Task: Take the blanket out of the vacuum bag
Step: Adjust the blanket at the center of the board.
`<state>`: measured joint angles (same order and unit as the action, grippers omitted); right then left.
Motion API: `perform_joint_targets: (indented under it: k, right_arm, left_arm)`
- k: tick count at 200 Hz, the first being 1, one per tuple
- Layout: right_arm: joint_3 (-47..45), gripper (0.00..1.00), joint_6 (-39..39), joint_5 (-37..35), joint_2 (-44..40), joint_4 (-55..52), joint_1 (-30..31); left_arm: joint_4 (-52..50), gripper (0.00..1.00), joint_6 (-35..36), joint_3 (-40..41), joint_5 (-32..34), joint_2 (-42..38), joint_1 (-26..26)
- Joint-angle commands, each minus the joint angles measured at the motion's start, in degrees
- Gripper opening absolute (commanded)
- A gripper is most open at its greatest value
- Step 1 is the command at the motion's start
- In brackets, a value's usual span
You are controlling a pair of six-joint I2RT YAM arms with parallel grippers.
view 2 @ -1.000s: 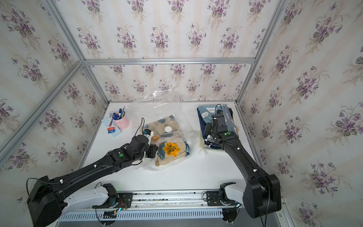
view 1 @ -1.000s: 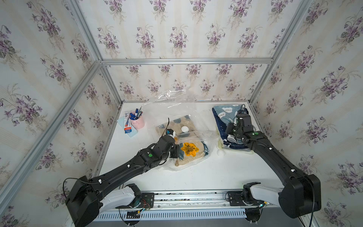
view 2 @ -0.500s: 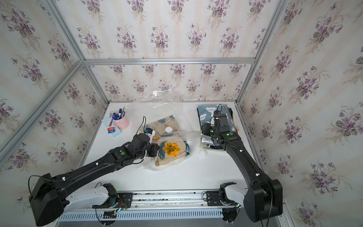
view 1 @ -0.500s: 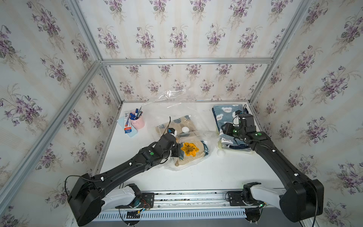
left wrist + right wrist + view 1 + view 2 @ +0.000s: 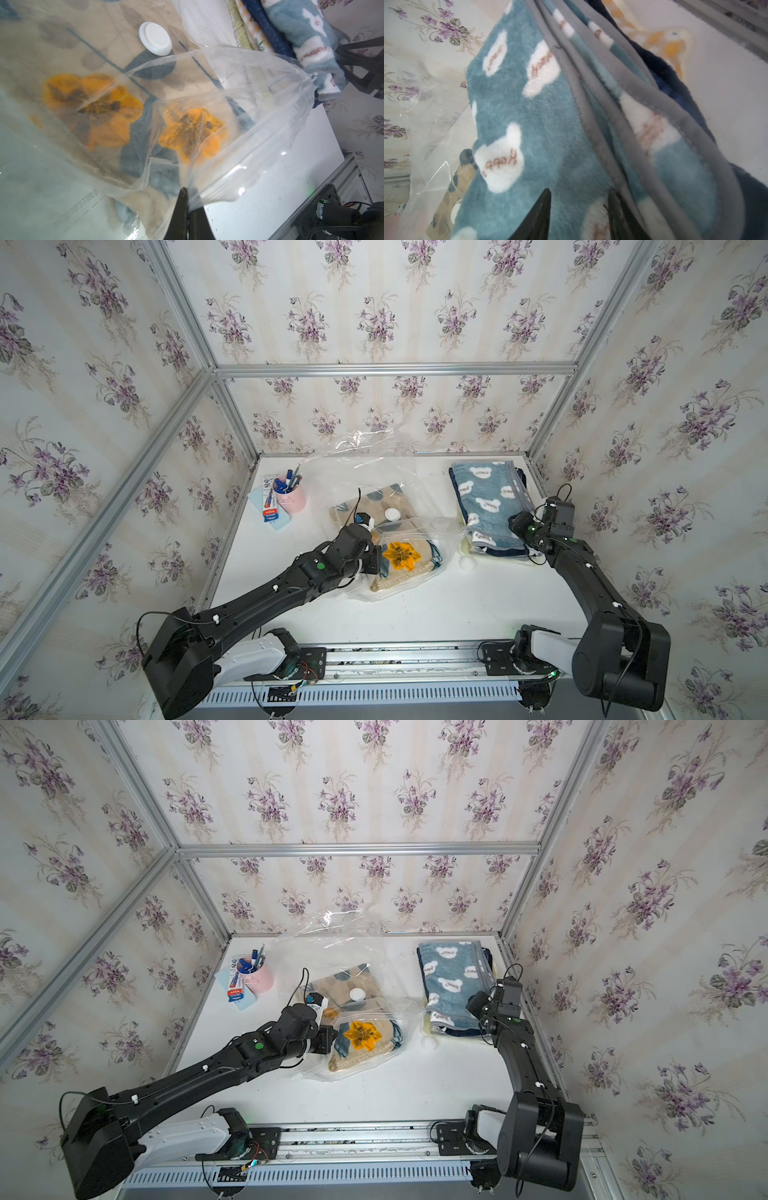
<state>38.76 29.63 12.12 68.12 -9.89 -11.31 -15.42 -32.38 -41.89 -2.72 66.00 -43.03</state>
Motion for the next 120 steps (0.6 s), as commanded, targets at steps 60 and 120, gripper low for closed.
perform_joint_targets:
  k: [60, 120]
  right_arm:
    - [-2.6, 0.46, 3.8, 8.5, -1.3, 4.9, -1.2]
    - [-4.7, 0.43, 12.8, 23.8, -18.7, 6.0, -0.9]
  left_arm:
    - [-2.1, 0.0, 0.1, 2.4, 0.9, -2.5, 0.0]
    - [-1.8, 0.0, -1.2, 4.0, 1.7, -2.1, 0.1]
